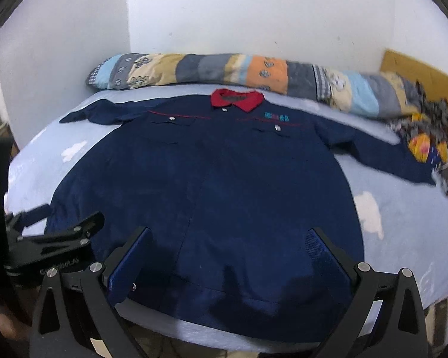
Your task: Fold large clothes
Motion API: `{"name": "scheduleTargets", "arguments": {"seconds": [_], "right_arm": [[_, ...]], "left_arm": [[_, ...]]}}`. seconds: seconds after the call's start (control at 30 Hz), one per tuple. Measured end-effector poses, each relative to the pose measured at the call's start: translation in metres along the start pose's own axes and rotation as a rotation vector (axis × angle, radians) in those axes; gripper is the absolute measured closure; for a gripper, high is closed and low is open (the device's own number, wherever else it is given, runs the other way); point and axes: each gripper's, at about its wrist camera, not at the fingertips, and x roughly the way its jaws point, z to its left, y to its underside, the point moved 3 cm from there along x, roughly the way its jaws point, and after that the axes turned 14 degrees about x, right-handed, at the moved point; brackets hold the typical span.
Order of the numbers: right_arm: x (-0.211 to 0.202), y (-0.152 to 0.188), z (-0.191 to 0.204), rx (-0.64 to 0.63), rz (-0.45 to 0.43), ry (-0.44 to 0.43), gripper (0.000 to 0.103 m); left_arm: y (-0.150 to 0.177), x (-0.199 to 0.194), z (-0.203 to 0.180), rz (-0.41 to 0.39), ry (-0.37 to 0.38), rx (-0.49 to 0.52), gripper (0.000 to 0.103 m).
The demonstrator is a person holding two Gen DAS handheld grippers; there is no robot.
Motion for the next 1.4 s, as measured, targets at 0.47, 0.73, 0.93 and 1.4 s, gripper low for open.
{"name": "scheduleTargets", "arguments": {"seconds": [0.47, 0.73, 0.93, 1.4], "right_arm": [[-0.006, 0.001, 0.0, -0.014, 0.016, -0.006, 0.0], [-0.006, 0.002, 0.0, -0.026, 0.014, -0.003, 0.0], [-0.007, 0.001, -0.001, -0.032, 0.015, -0.001, 0.0], [-0.007, 0.002, 0.0, -0.041, 0.012, 0.002, 0.0]], "left_arm": [[0.01, 0.009, 0.005, -0.045, -0.008, 0.082, 0.0], [0.019, 0.009, 0.004, -0.067, -0.022, 0.106, 0.0], [0.025, 0.008, -0.002, -0.073, -0.026, 0.112, 0.0], [0.035, 0.006, 0.001, -0.075, -0.021, 0.123, 0.0]]}}
